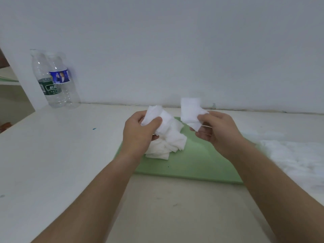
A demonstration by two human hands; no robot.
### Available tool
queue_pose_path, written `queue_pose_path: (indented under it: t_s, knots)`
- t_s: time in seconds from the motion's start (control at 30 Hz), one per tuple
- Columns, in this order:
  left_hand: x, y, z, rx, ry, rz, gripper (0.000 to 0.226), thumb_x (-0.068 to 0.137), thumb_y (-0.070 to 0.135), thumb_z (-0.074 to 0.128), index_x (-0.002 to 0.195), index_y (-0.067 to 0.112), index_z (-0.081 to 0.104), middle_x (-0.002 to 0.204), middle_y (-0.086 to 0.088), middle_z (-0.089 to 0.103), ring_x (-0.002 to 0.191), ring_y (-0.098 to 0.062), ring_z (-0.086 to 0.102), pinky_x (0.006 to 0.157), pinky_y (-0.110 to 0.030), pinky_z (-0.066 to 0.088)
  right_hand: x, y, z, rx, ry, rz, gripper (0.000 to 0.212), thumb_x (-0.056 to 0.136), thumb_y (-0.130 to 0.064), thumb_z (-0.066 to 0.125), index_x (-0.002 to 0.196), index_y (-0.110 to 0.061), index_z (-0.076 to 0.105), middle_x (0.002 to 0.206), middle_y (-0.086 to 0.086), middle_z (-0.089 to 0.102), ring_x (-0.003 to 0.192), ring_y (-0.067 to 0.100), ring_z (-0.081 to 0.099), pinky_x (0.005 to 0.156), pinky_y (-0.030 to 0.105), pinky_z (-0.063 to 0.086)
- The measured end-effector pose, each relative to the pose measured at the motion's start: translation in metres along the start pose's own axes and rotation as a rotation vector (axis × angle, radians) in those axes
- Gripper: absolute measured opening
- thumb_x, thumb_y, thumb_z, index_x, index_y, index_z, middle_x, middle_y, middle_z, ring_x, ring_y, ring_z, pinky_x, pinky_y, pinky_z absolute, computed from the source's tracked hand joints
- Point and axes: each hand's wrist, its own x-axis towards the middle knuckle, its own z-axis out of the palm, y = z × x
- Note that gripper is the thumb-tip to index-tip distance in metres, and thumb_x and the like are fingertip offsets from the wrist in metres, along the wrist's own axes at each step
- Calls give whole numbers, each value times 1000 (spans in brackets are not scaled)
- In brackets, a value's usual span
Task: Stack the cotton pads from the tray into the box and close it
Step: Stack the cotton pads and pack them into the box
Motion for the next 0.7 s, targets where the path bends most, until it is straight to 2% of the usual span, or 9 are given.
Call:
queue_pose_path:
  t_s: [0.07, 0.13, 0.23, 0.37, 0.5, 0.7]
  knots:
    - [-6, -1, 8, -2, 3, 10, 14, 92, 15, 70, 105, 20, 68, 105, -3, 71, 94, -19, 72, 68, -28, 62, -13, 1, -5, 137, -12, 108, 7, 93, -7, 60, 95, -5, 66, 72, 6, 65, 59, 17, 64, 53, 26, 52]
    - [-11, -2, 14, -2, -1, 19, 19, 94, 16, 68, 112, 16, 67, 108, -5, 71, 95, -19, 72, 68, -28, 62, -21, 4, -3, 242, -6, 179, 4, 91, -8, 61, 92, -6, 65, 69, 4, 58, 52, 13, 58, 44, 22, 44]
    - [-16, -5, 22, 9, -1, 31, 26, 95, 18, 68, 120, 14, 66, 110, -5, 71, 95, -19, 72, 69, -31, 63, -30, 9, 5, 365, -91, 181, 5, 92, -7, 61, 90, -7, 65, 69, 2, 57, 50, 9, 53, 41, 17, 40]
    - [-18, -8, 26, -36, 32, 19, 21, 95, 19, 67, 116, 15, 64, 108, -5, 70, 90, -19, 74, 68, -32, 62, -38, 14, 20, 407, -277, 113, 12, 94, -4, 59, 104, -3, 65, 76, 5, 65, 55, 8, 59, 46, 16, 47]
    - [-19, -5, 26, -129, 24, -54, 21, 97, 10, 61, 117, 14, 58, 106, -5, 68, 88, -18, 74, 68, -29, 62, -38, 18, 25, 380, -306, 105, 28, 92, 0, 59, 119, 7, 61, 80, 10, 67, 60, 13, 65, 54, 20, 55]
    - [-17, -4, 26, -213, -52, -200, 26, 98, 14, 58, 124, 16, 56, 113, -10, 72, 93, -19, 71, 76, -31, 60, -40, 21, 28, 351, -298, 109, 23, 93, 1, 60, 115, 8, 63, 83, 15, 70, 61, 17, 68, 58, 22, 58]
